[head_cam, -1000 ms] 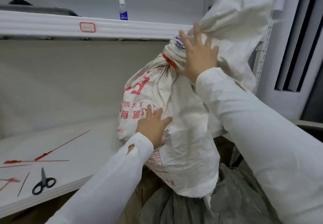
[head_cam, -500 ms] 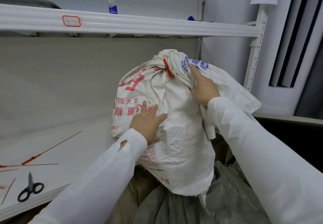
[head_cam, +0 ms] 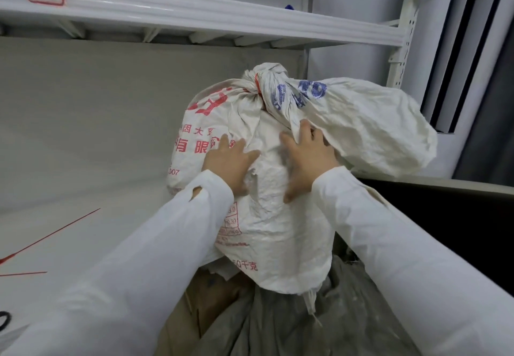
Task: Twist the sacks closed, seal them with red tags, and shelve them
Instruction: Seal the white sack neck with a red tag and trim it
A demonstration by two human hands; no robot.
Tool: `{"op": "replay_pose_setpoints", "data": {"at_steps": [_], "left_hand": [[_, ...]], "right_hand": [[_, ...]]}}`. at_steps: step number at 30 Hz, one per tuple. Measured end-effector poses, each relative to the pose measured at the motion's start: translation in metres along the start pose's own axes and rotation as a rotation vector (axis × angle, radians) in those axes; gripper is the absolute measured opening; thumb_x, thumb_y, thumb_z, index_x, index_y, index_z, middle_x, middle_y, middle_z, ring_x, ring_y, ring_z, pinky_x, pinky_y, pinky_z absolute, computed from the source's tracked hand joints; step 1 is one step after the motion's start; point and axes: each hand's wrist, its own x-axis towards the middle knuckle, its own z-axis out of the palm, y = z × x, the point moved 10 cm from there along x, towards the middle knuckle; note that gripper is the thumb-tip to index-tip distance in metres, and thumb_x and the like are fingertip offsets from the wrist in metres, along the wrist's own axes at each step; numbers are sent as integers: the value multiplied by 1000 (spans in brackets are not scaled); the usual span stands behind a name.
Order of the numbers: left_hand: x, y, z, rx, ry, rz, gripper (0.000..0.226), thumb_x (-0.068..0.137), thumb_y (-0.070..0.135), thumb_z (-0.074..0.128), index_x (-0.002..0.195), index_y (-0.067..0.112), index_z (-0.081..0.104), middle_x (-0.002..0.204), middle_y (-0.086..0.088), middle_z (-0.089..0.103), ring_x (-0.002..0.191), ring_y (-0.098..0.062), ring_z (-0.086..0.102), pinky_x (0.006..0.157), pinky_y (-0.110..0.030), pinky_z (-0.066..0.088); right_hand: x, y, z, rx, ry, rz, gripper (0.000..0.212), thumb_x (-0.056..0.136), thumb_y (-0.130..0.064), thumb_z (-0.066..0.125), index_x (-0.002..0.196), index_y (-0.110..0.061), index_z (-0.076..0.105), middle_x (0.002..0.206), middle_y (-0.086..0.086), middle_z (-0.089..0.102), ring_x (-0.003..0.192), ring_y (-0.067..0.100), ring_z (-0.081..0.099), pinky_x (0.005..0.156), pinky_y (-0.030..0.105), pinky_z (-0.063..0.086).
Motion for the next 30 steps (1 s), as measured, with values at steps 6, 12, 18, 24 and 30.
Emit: {"op": "replay_pose_setpoints", "data": {"at_steps": [6,12,18,24,30], "left_hand": [[46,-9,4,4,2,20,81,71,45,72,142,39,34,143,0,42,129,-33,37,93,-44,47],[95,-11,8,0,32,13,77,70,48,74,138,36,40,128,0,54,119,-32,46,80,-38,43],[135,-19,43,-11,117,-145,51,84,26,60,132,23,44,122,-6,54,116,-37,47,78,-41,44],[171,-45,103,-16,100,-242,74,86,21,62,148,23,23,142,-8,40,123,-38,41,83,-42,47],[203,-28,131,-188,-9,-151,105,81,40,72,153,22,-2,160,-11,3,144,-43,5,108,-52,34]], "right_hand": [[45,22,2,35,0,28,131,26,-60,88,138,-31,28,152,8,5,137,39,17,101,59,41],[87,45,0,0,-32,74,126,29,-61,89,139,-33,34,151,7,14,137,36,23,105,57,38],[127,51,24,28,67,74,107,46,-58,87,137,-23,44,152,6,20,139,32,22,105,56,33],[175,54,78,256,106,74,80,65,-47,83,131,-14,52,134,2,41,120,30,47,96,44,47],[202,85,109,279,104,195,58,76,-39,71,126,-16,53,126,2,51,118,31,54,101,51,42]]}}
